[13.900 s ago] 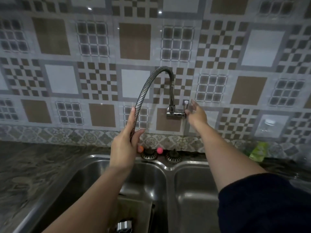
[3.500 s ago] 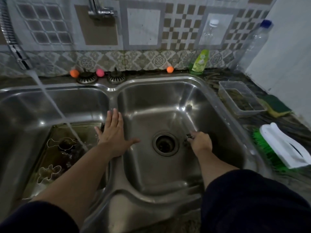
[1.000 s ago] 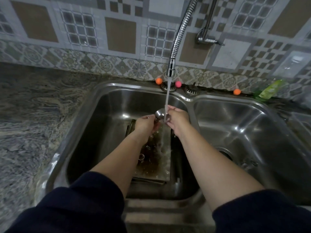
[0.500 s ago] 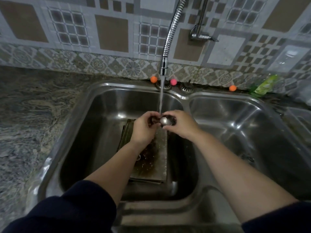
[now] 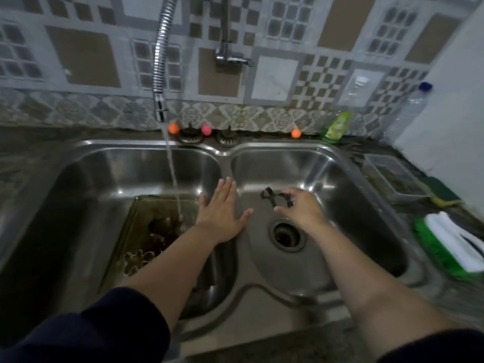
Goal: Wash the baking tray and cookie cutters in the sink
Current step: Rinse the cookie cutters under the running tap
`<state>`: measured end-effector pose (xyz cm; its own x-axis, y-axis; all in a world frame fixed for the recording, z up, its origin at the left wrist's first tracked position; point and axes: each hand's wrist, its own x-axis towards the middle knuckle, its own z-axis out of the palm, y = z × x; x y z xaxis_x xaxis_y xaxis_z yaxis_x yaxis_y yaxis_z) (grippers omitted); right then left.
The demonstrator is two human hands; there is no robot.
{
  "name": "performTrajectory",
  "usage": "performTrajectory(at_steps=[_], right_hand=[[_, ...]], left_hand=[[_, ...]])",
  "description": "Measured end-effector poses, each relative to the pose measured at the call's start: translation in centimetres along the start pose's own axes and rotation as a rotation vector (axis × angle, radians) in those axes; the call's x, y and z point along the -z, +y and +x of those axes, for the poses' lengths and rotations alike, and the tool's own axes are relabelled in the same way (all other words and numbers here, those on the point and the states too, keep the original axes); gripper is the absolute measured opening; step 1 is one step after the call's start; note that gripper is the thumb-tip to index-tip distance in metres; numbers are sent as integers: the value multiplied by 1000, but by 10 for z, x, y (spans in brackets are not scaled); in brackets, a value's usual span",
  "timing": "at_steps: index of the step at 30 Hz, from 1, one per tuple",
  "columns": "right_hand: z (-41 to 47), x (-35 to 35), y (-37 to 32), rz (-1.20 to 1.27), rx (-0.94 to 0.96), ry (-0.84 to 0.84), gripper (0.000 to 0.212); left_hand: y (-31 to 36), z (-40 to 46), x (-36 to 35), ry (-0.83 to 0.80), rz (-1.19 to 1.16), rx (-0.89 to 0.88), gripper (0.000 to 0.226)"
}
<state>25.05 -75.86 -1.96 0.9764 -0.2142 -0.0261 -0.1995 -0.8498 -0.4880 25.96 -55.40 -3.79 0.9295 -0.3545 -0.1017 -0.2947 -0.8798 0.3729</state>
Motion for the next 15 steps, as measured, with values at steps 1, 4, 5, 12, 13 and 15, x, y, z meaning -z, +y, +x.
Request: performTrajectory(at_steps=[1, 4, 5, 12, 13, 15], right_hand=[[0, 3, 15, -20, -48, -17, 54], [0, 11, 61, -50, -205, -48, 51], [0, 11, 76, -49, -264, -62, 49], [13, 10, 160, -56, -562, -150, 36], [17, 9, 164, -57, -581, -153, 36], [24, 6, 169, -44, -601, -159, 39]], left_hand=[[6, 3, -4, -24, 21, 15, 84], [19, 11, -19, -89, 103, 91, 89], [21, 10, -22, -84, 142, 113, 90], [28, 12, -34, 75, 165, 174, 84], [29, 14, -34, 84, 174, 185, 83], [31, 16, -36, 103, 188, 199, 83]])
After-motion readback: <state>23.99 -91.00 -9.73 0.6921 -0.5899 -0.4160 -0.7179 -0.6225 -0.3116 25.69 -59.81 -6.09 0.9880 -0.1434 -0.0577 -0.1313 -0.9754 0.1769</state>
